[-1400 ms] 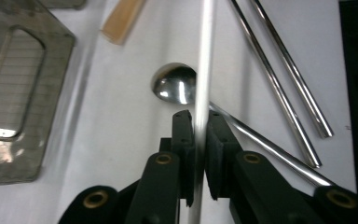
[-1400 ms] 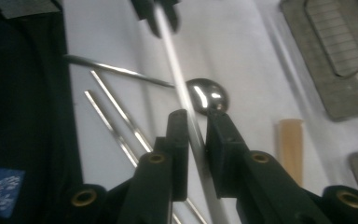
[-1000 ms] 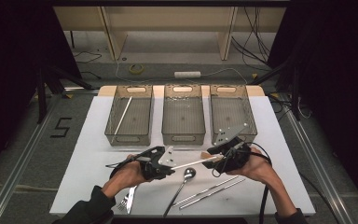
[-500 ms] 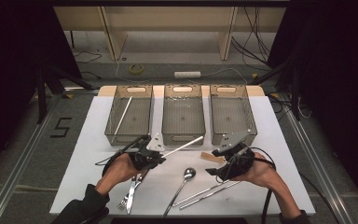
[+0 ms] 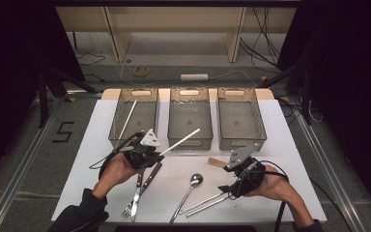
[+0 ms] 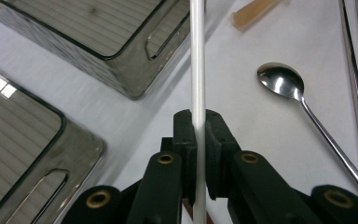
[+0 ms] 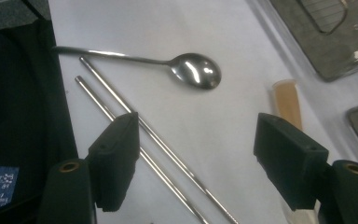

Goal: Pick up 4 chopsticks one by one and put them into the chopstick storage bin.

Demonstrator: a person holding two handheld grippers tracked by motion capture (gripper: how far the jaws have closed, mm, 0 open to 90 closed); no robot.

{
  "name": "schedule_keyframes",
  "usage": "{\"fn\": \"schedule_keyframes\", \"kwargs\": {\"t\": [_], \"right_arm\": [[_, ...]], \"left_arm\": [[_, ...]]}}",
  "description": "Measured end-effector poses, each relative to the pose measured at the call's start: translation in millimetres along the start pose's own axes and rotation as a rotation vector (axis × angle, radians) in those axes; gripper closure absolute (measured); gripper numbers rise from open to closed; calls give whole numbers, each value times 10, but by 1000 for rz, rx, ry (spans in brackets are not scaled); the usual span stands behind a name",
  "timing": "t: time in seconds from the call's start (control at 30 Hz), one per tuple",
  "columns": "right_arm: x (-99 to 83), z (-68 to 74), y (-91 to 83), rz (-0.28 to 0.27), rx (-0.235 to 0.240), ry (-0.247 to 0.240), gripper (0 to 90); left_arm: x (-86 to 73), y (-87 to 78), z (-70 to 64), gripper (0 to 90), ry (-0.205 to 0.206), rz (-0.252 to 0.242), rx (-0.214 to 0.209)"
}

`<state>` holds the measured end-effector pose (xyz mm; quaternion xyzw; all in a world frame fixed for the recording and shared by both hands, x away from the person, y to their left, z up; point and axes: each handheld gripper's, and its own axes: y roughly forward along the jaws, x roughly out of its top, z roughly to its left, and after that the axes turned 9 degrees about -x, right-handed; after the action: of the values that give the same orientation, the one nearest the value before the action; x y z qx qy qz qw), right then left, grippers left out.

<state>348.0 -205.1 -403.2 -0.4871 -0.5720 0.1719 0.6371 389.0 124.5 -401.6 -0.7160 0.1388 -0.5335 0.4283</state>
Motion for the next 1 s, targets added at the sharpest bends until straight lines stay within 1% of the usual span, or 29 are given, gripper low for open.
{"fn": "schedule_keyframes", "kwargs": {"t": [0.17, 0.2, 0.4, 0.43, 0.5, 0.57, 0.63, 0.8, 1.0], "right_arm": [[-33, 26, 51, 17, 11, -12, 320], [-40, 35, 65, 22, 11, -14, 321], [-64, 78, 114, 54, 20, -38, 321], [-68, 84, 114, 58, 19, -39, 321], [-79, 87, 120, 61, 11, -44, 320], [-91, 95, 127, 71, 13, -40, 321], [-103, 100, 133, 77, 15, -47, 321], [-123, 124, 150, 83, 13, -55, 319], [-148, 132, 153, 85, 13, -54, 319]], "left_arm": [[6, -69, 54, 843, -40, -20, 10], [4, -78, 68, 843, -45, -24, 18], [-16, -147, 173, 843, -102, -48, 31], [-18, -161, 191, 843, -110, -50, 31], [-23, -184, 225, 843, -124, -54, 45], [-32, -199, 265, 843, -138, -59, 51], [-41, -213, 305, 843, -152, -62, 58], [-53, -244, 417, 843, -190, -75, 78], [-32, -300, 560, 843, -222, -94, 104]]}}
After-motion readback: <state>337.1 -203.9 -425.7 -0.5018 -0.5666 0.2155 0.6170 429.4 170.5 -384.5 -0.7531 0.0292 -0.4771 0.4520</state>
